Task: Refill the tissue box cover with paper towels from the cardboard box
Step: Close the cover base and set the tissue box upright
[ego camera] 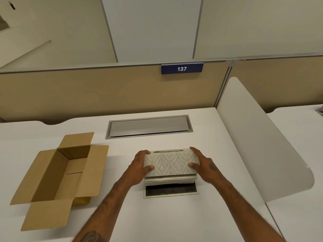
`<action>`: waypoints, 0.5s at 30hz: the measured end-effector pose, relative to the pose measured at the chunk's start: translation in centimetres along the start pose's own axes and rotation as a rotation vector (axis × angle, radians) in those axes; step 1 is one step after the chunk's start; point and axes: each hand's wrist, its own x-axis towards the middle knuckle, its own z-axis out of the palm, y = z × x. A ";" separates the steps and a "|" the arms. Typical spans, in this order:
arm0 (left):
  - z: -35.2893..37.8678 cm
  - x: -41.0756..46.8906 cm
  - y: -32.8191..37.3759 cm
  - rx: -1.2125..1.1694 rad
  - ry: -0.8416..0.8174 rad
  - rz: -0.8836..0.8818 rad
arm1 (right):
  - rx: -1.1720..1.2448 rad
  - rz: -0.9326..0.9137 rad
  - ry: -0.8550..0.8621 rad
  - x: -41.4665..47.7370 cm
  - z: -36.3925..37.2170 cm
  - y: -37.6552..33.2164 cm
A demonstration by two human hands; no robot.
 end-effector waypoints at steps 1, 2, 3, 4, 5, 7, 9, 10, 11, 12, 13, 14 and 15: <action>0.2 -0.3 -0.1 0.021 0.002 0.007 | 0.005 -0.009 0.012 -0.4 0.3 0.2; 0.5 -0.6 -0.1 0.048 0.004 0.010 | 0.013 -0.018 0.026 -0.8 0.6 0.5; 0.7 -1.0 -0.2 0.075 0.005 0.005 | 0.027 -0.026 0.036 -1.2 1.0 0.9; 0.9 -1.4 -0.3 0.092 0.007 -0.001 | 0.046 -0.034 0.046 -1.6 1.4 1.4; 1.2 -1.8 -0.4 0.094 0.009 0.000 | 0.068 -0.041 0.059 -2.0 1.8 1.9; 1.8 -2.8 -0.8 0.068 0.023 0.019 | 0.112 -0.058 0.100 -2.8 2.5 2.9; 2.5 -3.7 -1.4 0.058 0.054 0.054 | 0.128 -0.097 0.141 -3.7 3.0 3.6; 2.9 -4.2 -1.7 0.065 0.074 0.075 | 0.116 -0.127 0.155 -4.1 3.4 3.9; 3.4 -4.6 -2.0 0.074 0.095 0.099 | 0.092 -0.157 0.166 -4.5 3.7 4.2; 3.9 -5.0 -2.3 0.079 0.115 0.123 | 0.058 -0.181 0.178 -4.9 4.0 4.5; 4.3 -5.4 -2.5 0.079 0.131 0.145 | 0.020 -0.196 0.192 -5.2 4.3 4.8; 4.8 -5.8 -2.7 0.079 0.146 0.162 | -0.009 -0.202 0.201 -5.5 4.6 5.0; 5.3 -6.0 -2.9 0.082 0.157 0.176 | -0.027 -0.196 0.204 -5.7 4.9 5.2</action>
